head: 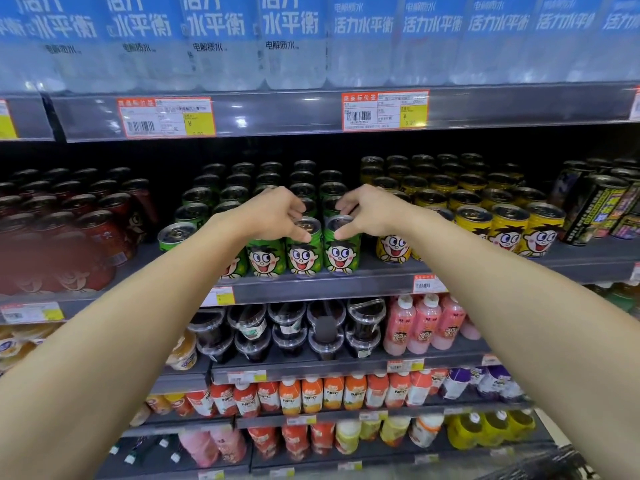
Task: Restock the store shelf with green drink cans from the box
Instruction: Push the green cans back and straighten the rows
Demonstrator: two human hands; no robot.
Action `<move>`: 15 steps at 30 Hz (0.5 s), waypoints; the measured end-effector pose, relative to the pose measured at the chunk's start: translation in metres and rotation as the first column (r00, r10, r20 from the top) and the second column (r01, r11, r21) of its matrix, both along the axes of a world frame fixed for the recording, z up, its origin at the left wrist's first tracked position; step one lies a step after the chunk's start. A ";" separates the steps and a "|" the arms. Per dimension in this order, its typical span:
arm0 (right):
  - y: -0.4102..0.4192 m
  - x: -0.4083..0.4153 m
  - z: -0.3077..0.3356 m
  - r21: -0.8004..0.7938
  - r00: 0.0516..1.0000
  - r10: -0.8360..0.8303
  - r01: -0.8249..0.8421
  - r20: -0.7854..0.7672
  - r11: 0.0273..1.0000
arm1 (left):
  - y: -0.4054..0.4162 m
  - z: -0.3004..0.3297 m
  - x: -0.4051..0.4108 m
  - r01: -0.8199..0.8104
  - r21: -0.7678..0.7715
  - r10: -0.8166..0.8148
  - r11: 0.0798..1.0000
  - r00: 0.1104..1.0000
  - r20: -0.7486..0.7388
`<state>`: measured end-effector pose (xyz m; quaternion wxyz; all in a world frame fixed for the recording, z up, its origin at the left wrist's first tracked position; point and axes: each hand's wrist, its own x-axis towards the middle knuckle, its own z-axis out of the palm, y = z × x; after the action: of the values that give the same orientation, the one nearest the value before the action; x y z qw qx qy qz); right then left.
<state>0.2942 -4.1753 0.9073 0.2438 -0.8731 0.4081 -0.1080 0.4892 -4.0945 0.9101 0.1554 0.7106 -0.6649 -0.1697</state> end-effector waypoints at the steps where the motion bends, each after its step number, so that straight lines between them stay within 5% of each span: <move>1: -0.001 0.000 0.000 0.007 1.000 0.003 -0.003 -0.002 1.000 | 0.000 0.001 0.000 0.006 0.006 -0.006 1.000 1.000 0.008; 15: 0.000 0.002 0.008 0.007 0.997 0.040 -0.040 -0.072 0.999 | 0.004 -0.001 -0.002 -0.023 -0.024 0.023 0.999 1.000 0.000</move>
<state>0.2958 -4.1757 0.9150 0.2332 -0.8839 0.3993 -0.0703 0.4872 -4.0905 0.9087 0.1656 0.7165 -0.6586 -0.1598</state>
